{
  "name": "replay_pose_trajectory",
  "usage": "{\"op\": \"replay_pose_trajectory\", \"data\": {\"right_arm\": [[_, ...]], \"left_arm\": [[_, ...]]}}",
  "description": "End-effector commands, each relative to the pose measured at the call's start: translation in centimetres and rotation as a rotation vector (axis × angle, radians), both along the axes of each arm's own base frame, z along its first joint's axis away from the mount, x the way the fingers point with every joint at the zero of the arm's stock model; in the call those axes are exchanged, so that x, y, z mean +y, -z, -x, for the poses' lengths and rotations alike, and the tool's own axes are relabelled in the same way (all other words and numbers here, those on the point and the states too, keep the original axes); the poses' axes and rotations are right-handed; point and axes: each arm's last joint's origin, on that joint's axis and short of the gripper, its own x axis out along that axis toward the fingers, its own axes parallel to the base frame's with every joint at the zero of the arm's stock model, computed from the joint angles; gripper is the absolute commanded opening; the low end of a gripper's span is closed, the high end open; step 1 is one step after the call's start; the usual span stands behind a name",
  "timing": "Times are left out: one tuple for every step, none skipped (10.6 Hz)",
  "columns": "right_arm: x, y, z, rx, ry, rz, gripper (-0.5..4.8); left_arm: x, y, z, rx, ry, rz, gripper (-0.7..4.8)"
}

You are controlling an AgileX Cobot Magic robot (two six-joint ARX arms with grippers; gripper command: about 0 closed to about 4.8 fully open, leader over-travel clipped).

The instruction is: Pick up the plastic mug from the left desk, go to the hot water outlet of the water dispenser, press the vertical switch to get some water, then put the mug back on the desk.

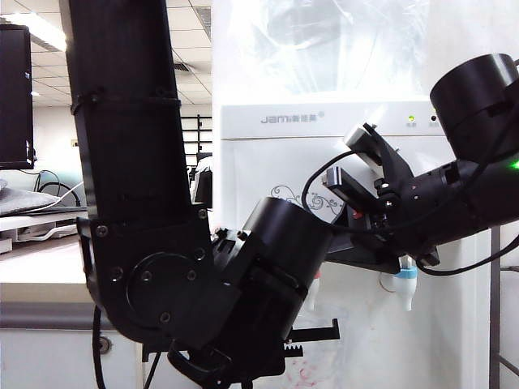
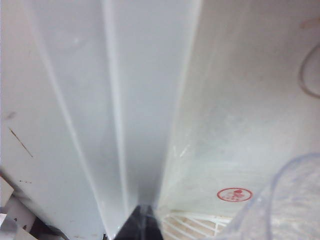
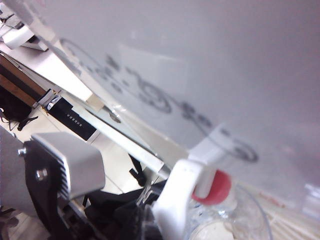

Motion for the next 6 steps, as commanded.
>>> {"op": "replay_pose_trajectory", "data": {"right_arm": [[-0.11, 0.72, 0.28, 0.074, 0.008, 0.025, -0.05], [-0.12, 0.72, 0.28, 0.073, 0.009, 0.026, -0.05], [-0.12, 0.71, 0.27, 0.072, 0.011, 0.026, -0.05], [-0.13, 0.71, 0.26, 0.071, 0.014, 0.027, -0.05], [-0.13, 0.72, 0.27, 0.072, 0.014, 0.028, -0.05], [-0.13, 0.72, 0.27, 0.072, 0.014, 0.028, -0.05]], "left_arm": [[-0.08, -0.24, -0.13, -0.007, -0.008, 0.005, 0.03], [-0.08, -0.24, -0.13, -0.007, -0.008, 0.005, 0.03], [-0.09, -0.25, -0.13, -0.008, -0.008, 0.007, 0.03], [-0.09, -0.25, -0.13, -0.008, -0.008, 0.006, 0.03], [-0.09, -0.25, -0.13, -0.008, -0.008, 0.007, 0.03], [-0.09, -0.25, -0.13, -0.007, -0.008, 0.006, 0.03]]}}
